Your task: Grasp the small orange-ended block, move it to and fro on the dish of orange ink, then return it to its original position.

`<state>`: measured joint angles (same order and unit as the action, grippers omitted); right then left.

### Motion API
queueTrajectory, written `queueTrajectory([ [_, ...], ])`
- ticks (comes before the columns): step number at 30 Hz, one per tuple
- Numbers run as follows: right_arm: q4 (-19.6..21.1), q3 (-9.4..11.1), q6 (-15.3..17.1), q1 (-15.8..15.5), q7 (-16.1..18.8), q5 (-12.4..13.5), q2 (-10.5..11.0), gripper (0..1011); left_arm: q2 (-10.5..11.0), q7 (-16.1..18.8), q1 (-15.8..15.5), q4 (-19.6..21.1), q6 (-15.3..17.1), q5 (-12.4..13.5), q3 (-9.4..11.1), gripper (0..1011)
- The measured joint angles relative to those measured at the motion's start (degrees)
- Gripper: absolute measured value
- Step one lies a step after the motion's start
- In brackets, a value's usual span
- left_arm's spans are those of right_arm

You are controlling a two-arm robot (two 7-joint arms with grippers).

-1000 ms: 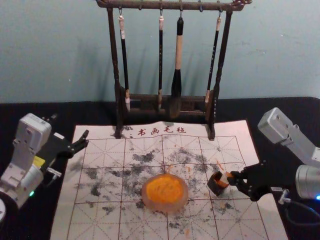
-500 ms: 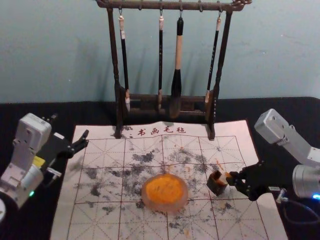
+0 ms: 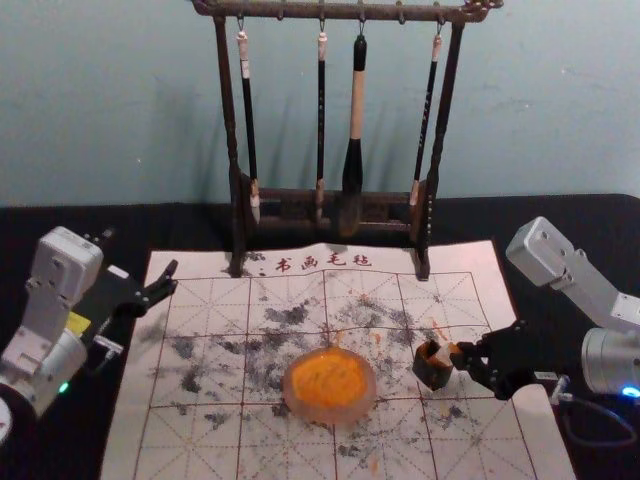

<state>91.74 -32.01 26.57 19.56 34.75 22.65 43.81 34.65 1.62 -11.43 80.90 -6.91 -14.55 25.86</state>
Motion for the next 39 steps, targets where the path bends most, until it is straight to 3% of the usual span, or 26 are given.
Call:
queueTrajectory([
  [26, 0.1, 0.0, 0.0, 0.0, -0.1, 0.0, 0.1, 101, 0.0, 0.0, 0.0, 0.0, 0.0, 0.0, 0.0, 1001],
  [39, 0.1, 0.0, 0.0, 0.0, 0.0, 0.0, 0.1, 507, 0.0, 0.0, 0.0, 0.0, 0.0, 0.0, 0.0, 1001],
])
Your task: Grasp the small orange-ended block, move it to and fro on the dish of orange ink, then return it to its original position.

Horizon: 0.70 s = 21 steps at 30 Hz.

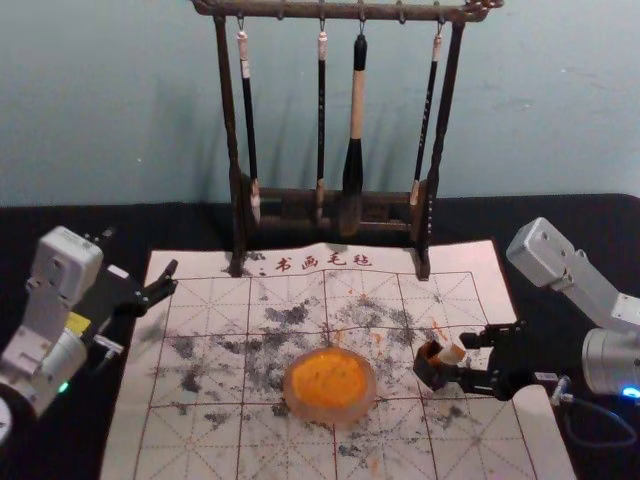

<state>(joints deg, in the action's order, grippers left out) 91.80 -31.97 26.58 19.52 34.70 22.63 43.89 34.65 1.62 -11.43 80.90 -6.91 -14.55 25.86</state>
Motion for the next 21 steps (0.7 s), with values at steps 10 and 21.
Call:
queueTrajectory([
  [10, 0.0, 0.0, 0.0, 0.0, 0.0, 0.0, 0.0, 839, 0.0, 0.0, 0.0, 0.0, 0.0, 0.0, 0.0, 1001],
  [21, 0.0, 0.0, 0.0, 0.0, 0.0, 0.0, 0.0, 1000, 0.0, 0.0, 0.0, 0.0, 0.0, 0.0, 0.0, 1002],
])
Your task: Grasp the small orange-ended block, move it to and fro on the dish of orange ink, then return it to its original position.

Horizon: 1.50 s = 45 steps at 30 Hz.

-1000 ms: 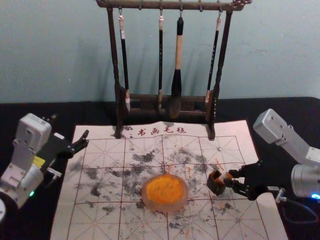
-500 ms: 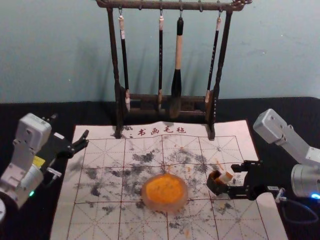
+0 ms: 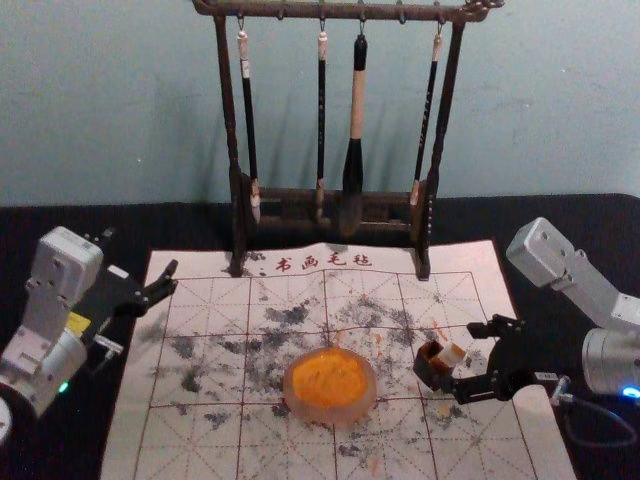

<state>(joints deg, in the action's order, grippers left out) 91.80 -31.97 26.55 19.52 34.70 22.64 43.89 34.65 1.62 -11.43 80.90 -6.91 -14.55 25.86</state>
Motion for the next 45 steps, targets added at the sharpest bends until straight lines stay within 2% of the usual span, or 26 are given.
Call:
queueTrajectory([
  [6, 0.2, 0.2, -0.1, 0.0, -0.4, 0.0, -0.1, 1000, 0.0, 0.0, 0.0, 0.0, 0.0, 0.0, 0.0, 1001],
  [10, 1.3, 1.9, -2.0, -1.1, -2.5, 0.0, -0.6, 1000, 0.0, 0.0, 0.0, 0.0, 0.0, 0.0, 0.0, 1001],
  [13, 2.4, 4.4, -4.9, -2.9, -5.9, 0.3, -1.6, 1000, 0.0, 0.0, 0.0, 0.0, 0.0, 0.0, 0.0, 1001],
  [14, 3.1, 5.8, -6.2, -3.9, -8.2, 0.1, -2.3, 1000, 0.0, 0.0, 0.0, 0.0, 0.0, 0.0, 0.0, 1001],
  [17, 4.0, 7.7, -8.0, -5.4, -12.3, -0.8, -3.4, 1000, 0.0, 0.0, 0.0, 0.0, 0.0, 0.0, 0.0, 1001],
  [18, 4.6, 8.9, -8.9, -6.4, -15.3, -1.6, -4.2, 1000, 0.0, 0.0, 0.0, 0.0, 0.0, 0.0, 0.0, 1002],
  [21, 5.2, 10.1, -9.6, -7.6, -20.1, -3.8, -5.2, 1000, 0.0, 0.0, 0.0, 0.0, 0.0, 0.0, 0.0, 1001],
  [22, 5.5, 10.4, -9.6, -8.3, -23.2, -5.8, -5.7, 1000, 0.0, 0.0, 0.0, 0.0, 0.0, 0.0, 0.0, 1001],
  [24, 5.6, 10.5, -9.6, -8.9, -26.0, -7.8, -6.2, 1000, 0.0, 0.0, 0.0, 0.0, 0.0, 0.0, 0.0, 1001],
  [25, 5.2, 10.5, -9.6, -9.6, -29.0, -9.8, -7.0, 1000, 0.0, 0.0, 0.0, 0.0, 0.0, 0.0, 0.0, 1001],
  [26, 4.8, 10.5, -9.4, -9.9, -30.4, -10.8, -7.4, 1000, 0.0, 0.0, 0.0, 0.0, 0.0, 0.0, 0.0, 1001],
  [27, 3.8, 10.3, -9.1, -10.4, -33.3, -12.8, -8.4, 1000, 0.0, 0.0, 0.0, 0.0, 0.0, 0.0, 0.0, 1001],
  [30, 0.8, 9.9, -9.1, -11.3, -37.5, -15.5, -10.5, 1000, 0.0, 0.0, 0.0, 0.0, 0.0, 0.0, 0.0, 1001],
  [34, -2.8, 9.7, -9.7, -12.0, -40.7, -17.2, -13.1, 1000, 0.0, 0.0, 0.0, 0.0, 0.0, 0.0, 0.0, 1001],
  [38, -4.8, 9.8, -10.4, -12.5, -42.1, -18.1, -14.7, 1000, 0.0, 0.0, 0.0, 0.0, 0.0, 0.0, 0.0, 1001],
  [45, -5.9, 10.8, -11.0, -12.5, -42.6, -18.4, -16.0, 1000, 0.0, 0.0, 0.0, 0.0, 0.0, 0.0, 0.0, 1001],
])
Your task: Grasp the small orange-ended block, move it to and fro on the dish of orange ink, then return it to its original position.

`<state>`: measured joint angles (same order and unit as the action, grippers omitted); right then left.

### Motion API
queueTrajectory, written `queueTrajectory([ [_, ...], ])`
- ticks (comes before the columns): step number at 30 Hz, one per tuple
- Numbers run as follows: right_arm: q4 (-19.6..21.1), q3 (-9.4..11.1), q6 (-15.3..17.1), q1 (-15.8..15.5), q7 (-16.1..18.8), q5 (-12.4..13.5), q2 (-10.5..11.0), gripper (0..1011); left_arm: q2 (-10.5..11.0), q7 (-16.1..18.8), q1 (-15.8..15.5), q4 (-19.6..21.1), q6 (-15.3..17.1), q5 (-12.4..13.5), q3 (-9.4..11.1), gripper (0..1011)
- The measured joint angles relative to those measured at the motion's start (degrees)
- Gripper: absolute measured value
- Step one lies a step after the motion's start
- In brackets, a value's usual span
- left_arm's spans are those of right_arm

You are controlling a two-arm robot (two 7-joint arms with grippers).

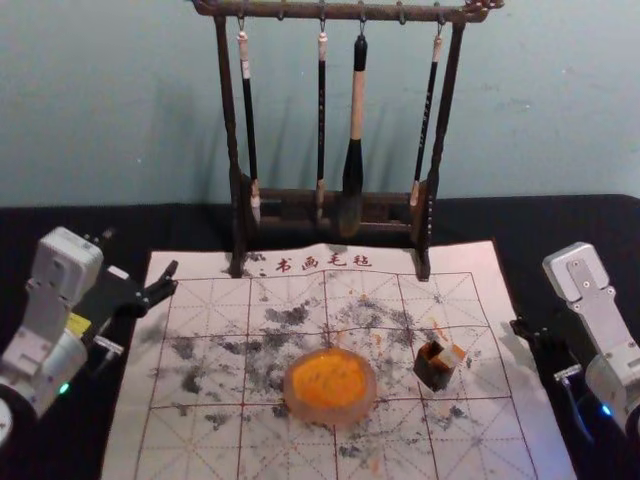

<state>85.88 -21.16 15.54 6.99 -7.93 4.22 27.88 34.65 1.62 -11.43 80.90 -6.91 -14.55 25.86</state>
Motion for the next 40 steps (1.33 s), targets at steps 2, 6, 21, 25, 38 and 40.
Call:
queueTrajectory([
  [2, 0.0, 0.0, 0.0, 0.0, 0.0, 0.0, 0.1, 1000, 0.0, 0.0, 0.0, 0.0, 0.0, 0.0, 0.0, 1001],
  [6, 0.1, -0.1, 0.0, 0.0, 0.0, 0.0, 0.2, 1000, 0.0, 0.0, 0.0, 0.0, 0.0, 0.0, 0.0, 1001],
  [21, 0.3, -0.3, 0.1, 0.1, 0.1, 0.0, 0.4, 1000, 0.0, 0.0, 0.0, 0.0, 0.0, 0.0, 0.0, 1001],
  [25, 0.3, -0.3, 0.1, 0.1, 0.1, 0.0, 0.4, 1000, 0.0, 0.0, 0.0, 0.0, 0.0, 0.0, 0.0, 1001],
  [38, 0.4, -0.3, 0.2, 0.1, 0.2, 0.0, 0.5, 1000, 0.0, 0.0, 0.0, 0.0, 0.0, 0.0, 0.0, 1002],
  [40, 0.4, -0.3, 0.2, 0.1, 0.2, 0.0, 0.5, 1000, 0.0, 0.0, 0.0, 0.0, 0.0, 0.0, 0.0, 1001],
])
